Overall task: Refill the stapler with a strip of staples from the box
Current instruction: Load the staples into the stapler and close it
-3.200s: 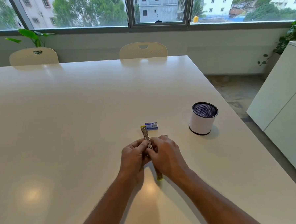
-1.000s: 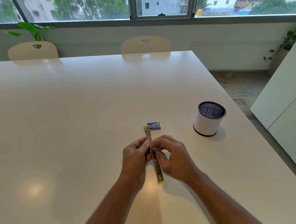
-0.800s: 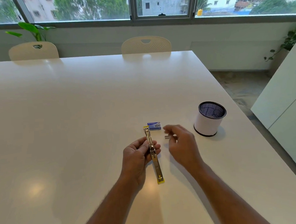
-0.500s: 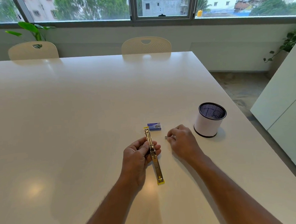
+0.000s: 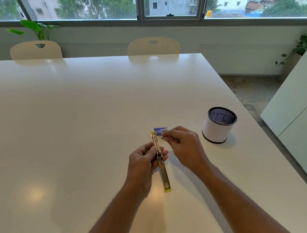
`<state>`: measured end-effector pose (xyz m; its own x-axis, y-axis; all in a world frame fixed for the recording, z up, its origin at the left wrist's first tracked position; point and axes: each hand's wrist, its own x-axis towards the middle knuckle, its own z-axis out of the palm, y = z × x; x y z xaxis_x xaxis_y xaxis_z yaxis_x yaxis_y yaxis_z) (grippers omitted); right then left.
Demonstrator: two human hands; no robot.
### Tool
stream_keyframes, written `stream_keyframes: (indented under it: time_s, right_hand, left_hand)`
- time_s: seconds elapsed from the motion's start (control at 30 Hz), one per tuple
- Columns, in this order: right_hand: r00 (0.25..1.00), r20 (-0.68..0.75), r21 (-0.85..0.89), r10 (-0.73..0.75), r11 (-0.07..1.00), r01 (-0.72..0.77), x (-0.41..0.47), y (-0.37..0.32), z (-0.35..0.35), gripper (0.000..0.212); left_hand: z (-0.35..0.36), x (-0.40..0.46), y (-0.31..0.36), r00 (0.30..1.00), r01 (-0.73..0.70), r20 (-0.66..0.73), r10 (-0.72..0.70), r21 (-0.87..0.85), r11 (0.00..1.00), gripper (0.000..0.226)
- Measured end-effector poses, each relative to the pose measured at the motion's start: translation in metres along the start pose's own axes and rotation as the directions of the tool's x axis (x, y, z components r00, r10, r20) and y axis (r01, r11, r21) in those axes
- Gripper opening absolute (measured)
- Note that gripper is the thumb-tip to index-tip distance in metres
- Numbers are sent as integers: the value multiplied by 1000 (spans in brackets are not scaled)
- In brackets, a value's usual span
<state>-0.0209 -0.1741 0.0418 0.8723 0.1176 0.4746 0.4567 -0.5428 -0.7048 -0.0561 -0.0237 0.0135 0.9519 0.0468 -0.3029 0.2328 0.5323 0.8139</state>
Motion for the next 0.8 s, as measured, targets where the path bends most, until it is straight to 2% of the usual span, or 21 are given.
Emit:
stream_keyframes:
  time_s: [0.17,0.4,0.57,0.8]
  right_hand:
    - [989,103,-141,-108,983,122,-1,-7,3,7]
    - [950,239,-223,-203,940,257,2,-11,4,7]
    - [930,304,-258,-208,921,291,6,-8,2,4]
    - [897,383,-274,-219,901,337,9,-12,-4,10]
  left_hand:
    - [2,-1,1,999,-22,28,21,5,1000,23]
    - [0,-1,0,999,-30,26,29,30,999,24]
    - [-1,1,-1,999,-39,22,38,42,998,24]
    - [-1,1,-2,999,-49,25,48,40,998,24]
